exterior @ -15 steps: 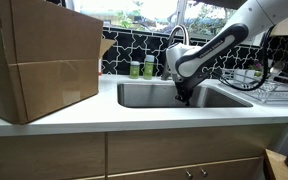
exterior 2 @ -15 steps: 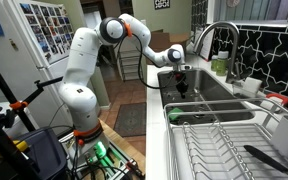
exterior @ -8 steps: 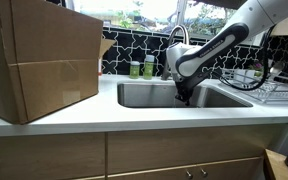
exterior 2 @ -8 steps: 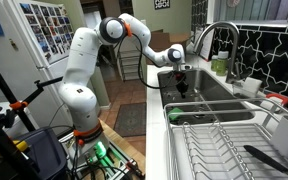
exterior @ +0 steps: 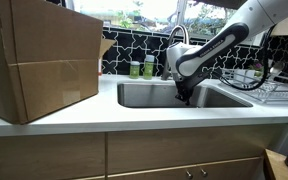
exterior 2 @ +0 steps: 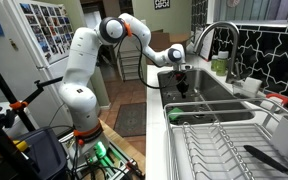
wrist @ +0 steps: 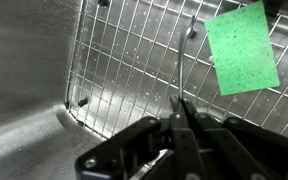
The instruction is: Rinse the fork under the faucet
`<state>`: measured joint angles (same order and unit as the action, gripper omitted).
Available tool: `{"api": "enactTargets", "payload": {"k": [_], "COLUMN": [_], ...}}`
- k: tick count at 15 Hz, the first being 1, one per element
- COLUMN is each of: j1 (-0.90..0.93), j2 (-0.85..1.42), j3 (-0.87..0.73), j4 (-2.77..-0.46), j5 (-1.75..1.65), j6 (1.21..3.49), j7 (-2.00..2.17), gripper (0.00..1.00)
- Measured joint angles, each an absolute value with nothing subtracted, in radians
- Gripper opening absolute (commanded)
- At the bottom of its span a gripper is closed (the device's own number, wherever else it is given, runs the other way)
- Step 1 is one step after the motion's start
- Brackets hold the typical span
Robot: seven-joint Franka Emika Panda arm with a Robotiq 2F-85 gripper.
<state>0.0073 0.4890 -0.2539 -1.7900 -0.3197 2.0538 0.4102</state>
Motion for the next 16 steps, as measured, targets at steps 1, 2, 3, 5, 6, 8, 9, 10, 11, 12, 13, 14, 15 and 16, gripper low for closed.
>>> {"api": "enactTargets", "payload": {"k": [1,2,3,5,6,8,9,10,11,12,13,14,15,16], "j1": [0.007,0.007,0.007,0.006,0.006,0.006,0.005,0.004,0.004,0.003,0.002,0.000,0.000,-0.001], "j2": [0.489,0.489,0.489,0.489,0.489,0.489,0.489,0.489,0.489,0.489,0.489,0.489,0.489,0.489], "j3": [-0.254,-0.253,-0.252,-0.250,-0.250,-0.249,-0.249,-0.249,-0.249,-0.249,-0.249,-0.249,-0.249,-0.249], "j4": [-1.789,-1.788,-1.786,-1.782,-1.780,-1.778,-1.778,-1.777,-1.777,-1.777,-1.777,-1.777,-1.776,-1.776], "j5": [-0.320,-0.320,-0.320,-0.320,-0.320,-0.320,-0.320,-0.320,-0.320,-0.320,-0.320,-0.320,-0.320,-0.320], "j6": [2.055,2.056,2.057,2.058,2.058,2.058,2.059,2.059,2.059,2.059,2.059,2.059,2.060,2.060], "j7": [0.410,0.410,0.410,0.410,0.410,0.410,0.410,0.410,0.410,0.410,0.410,0.410,0.410,0.410], "gripper": [0.01,0.01,0.01,0.01,0.01,0.01,0.01,0.01,0.01,0.01,0.01,0.01,0.01,0.01]}}
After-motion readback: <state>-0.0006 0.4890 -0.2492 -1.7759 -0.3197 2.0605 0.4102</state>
